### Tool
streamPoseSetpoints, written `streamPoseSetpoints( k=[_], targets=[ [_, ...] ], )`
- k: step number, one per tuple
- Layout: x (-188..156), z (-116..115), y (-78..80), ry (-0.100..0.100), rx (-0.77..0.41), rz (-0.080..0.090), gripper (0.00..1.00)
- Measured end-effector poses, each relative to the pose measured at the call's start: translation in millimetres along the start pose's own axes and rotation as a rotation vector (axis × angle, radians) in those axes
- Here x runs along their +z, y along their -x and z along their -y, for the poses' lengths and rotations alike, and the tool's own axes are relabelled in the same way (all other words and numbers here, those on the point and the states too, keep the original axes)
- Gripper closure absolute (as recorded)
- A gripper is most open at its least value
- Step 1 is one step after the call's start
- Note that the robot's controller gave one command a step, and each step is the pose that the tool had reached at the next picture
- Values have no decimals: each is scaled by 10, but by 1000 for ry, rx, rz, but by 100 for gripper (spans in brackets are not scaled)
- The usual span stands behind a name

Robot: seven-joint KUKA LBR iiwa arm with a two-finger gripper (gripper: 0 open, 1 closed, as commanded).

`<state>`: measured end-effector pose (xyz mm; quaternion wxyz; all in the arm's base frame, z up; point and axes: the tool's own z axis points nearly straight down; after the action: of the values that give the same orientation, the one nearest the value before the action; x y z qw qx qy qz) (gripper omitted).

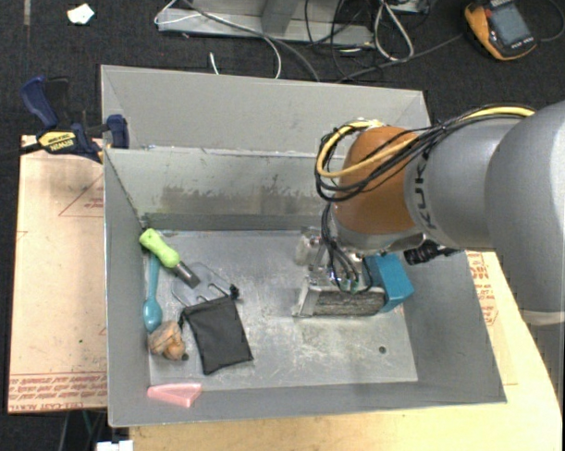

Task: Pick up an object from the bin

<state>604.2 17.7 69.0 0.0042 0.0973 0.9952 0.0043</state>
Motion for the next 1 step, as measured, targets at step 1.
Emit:
streamPoseSetpoints(
  k=[1],
  targets=[
    [-480, 333, -79, 18, 50, -10, 0]
  ],
)
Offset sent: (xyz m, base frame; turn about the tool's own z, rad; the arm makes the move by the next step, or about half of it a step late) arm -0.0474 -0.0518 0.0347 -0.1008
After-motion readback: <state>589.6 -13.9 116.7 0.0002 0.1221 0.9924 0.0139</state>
